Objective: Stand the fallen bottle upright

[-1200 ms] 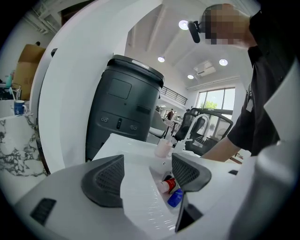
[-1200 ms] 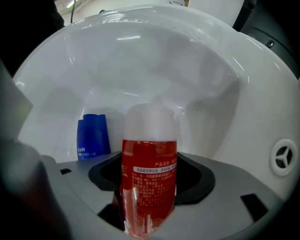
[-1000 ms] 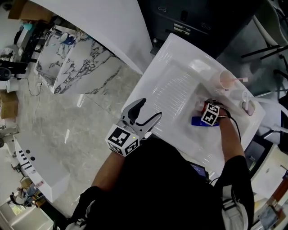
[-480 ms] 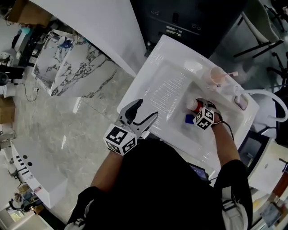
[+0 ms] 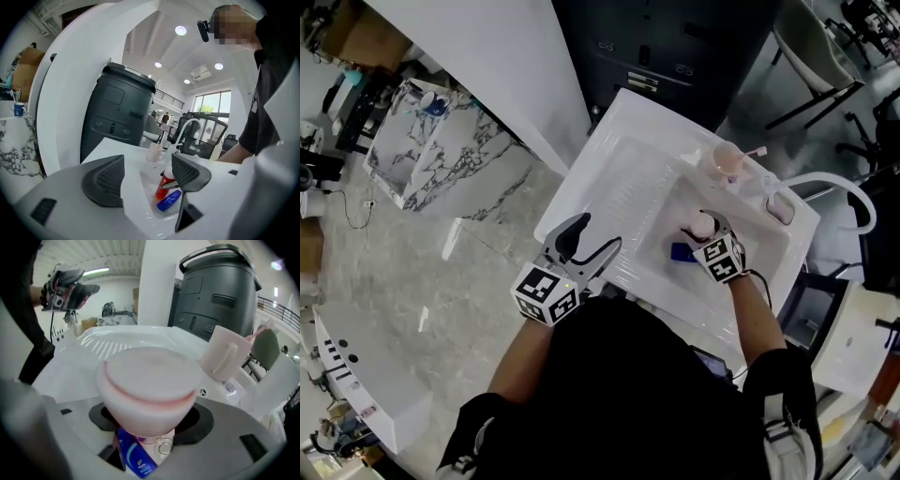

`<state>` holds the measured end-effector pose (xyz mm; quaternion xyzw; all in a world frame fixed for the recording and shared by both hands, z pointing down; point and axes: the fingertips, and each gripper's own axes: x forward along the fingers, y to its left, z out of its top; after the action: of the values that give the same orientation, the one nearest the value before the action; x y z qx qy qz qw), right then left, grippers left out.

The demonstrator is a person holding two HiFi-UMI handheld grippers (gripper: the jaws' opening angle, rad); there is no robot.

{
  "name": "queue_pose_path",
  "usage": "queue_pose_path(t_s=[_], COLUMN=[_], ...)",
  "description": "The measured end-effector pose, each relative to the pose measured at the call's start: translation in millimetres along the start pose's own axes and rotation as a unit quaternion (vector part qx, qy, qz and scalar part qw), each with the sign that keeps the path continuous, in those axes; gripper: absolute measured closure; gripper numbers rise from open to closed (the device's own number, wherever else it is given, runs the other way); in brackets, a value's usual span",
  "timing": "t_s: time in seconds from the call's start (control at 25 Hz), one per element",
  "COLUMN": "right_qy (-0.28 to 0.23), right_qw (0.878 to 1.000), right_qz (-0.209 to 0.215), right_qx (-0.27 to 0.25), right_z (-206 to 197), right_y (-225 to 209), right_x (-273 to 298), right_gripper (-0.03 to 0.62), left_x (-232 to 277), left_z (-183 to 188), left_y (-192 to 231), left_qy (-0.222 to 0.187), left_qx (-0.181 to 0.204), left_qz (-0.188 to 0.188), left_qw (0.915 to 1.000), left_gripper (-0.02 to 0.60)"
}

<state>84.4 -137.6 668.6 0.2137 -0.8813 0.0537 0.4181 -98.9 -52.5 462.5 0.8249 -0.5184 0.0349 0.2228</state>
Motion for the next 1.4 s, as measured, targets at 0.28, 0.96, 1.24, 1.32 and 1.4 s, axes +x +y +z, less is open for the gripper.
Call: queue_pose_path(t_s=[0.28,0.96,1.24,1.32,1.4], right_qy=[-0.076,-0.196,-0.178,-0.171,-0.167], right_qw=[0.997,0.971,0.964,0.962,0.958], right_qz=[-0.007,-0.09,-0.141,-0.157,-0.174], right_qx=[0.03,0.107,0.141,0.146,0.156], right_z=[65,218,235,239,242], right_y=[9,-79,-127,-137,-146], right_x=[-39,-50,-28,-22,-17], right_gripper=[0.297,0.297,0.296,0.296,0.296], left_x=[-5,9,11,12,14], left_z=[16,41,46,47,49], left_y=[3,25,47,53,58], left_qy=[-0.029,-0.048,-0.047,-0.046,-0.045], left_qx=[0.001,0.012,0.005,0.003,-0.001], left_qz=[0.003,-0.009,-0.001,0.001,0.001], left_qw=[0.9996,0.9988,0.9989,0.999,0.999], left_gripper=[0.25,0.25,0.25,0.25,0.25])
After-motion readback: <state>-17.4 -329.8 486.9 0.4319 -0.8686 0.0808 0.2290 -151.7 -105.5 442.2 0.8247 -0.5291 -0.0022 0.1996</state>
